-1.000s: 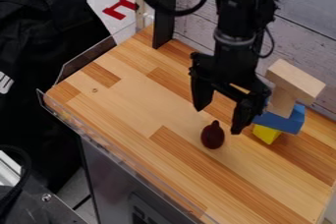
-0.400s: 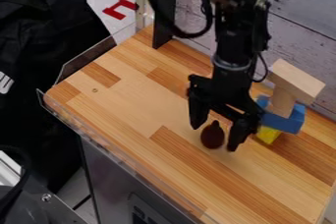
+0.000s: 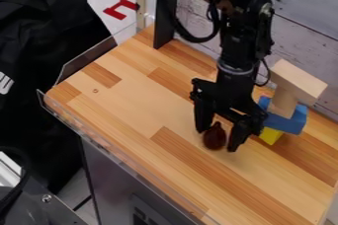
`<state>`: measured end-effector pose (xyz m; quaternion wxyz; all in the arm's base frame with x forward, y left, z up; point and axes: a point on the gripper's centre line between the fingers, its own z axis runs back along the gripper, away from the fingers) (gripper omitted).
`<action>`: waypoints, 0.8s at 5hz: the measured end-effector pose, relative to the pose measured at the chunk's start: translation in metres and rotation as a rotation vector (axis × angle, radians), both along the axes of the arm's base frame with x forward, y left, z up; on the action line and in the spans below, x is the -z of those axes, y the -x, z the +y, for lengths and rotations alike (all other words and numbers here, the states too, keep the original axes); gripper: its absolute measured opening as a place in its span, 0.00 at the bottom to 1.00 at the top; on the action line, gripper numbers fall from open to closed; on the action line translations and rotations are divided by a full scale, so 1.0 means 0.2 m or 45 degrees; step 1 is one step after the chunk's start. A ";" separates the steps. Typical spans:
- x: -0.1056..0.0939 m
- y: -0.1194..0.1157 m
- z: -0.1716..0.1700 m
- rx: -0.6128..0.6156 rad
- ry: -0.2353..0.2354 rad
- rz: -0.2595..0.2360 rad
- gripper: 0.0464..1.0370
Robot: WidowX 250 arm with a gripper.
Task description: Put the red vase shaped object on top of the tower
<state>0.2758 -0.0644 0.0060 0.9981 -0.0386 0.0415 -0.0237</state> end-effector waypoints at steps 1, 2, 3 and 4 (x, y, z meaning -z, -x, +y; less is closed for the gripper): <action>0.01 -0.01 0.00 -0.043 -0.001 -0.020 0.37; 0.00 -0.02 0.01 -0.068 0.005 -0.028 0.20; -0.01 -0.02 0.01 -0.082 0.011 -0.029 0.17; -0.04 0.01 0.01 -0.078 0.013 -0.003 0.13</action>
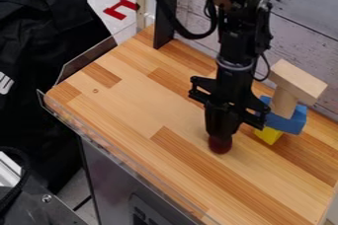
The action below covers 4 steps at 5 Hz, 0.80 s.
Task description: Put the red vase shaped object on top of the tower
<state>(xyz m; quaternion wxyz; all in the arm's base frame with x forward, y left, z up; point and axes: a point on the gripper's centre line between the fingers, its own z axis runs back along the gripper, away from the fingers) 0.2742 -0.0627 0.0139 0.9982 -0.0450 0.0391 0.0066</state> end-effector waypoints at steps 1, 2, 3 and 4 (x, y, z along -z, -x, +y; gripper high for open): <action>-0.21 0.01 0.00 0.022 0.014 -0.035 0.07; -0.47 0.01 -0.03 0.047 -0.033 -0.161 0.06; -0.71 -0.01 -0.13 0.125 -0.065 -0.226 0.06; -0.93 -0.08 -0.21 0.203 -0.038 -0.274 0.06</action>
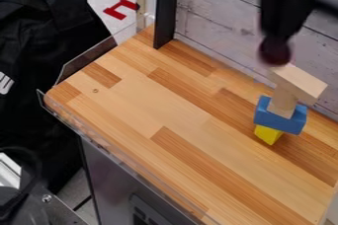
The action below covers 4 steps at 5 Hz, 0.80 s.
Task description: Put the red vase shaped object on top of the tower
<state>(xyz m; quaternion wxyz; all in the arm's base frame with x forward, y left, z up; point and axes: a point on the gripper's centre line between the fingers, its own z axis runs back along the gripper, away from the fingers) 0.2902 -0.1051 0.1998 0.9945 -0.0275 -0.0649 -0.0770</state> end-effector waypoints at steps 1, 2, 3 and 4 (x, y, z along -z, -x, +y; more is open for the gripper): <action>-0.01 -0.11 -0.10 0.109 0.013 0.068 0.06; 0.04 -0.20 -0.14 0.174 0.048 0.126 0.06; 0.13 -0.23 -0.13 0.189 0.047 0.201 0.06; 0.15 -0.24 -0.09 0.164 0.055 0.219 0.06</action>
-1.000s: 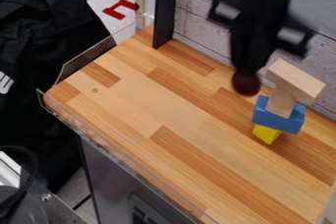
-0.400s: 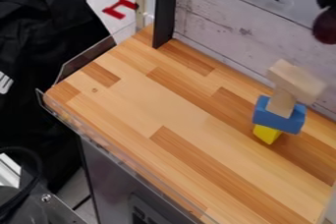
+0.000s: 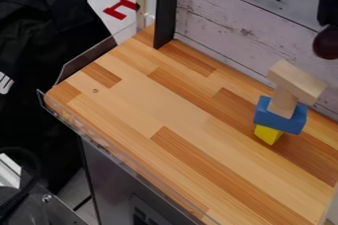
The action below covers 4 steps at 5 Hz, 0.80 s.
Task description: Put the red vase shaped object on top of the tower
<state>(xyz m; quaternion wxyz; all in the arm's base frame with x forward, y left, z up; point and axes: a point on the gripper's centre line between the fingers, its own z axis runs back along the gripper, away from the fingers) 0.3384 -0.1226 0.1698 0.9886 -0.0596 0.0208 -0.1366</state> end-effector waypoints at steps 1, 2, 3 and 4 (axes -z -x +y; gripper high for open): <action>0.04 0.01 0.05 -0.033 -0.002 0.030 0.06; 0.08 0.01 0.09 -0.058 -0.010 0.058 0.06; 0.10 0.03 0.10 -0.055 -0.026 0.073 0.06; 0.12 0.04 0.07 -0.028 -0.030 0.093 0.06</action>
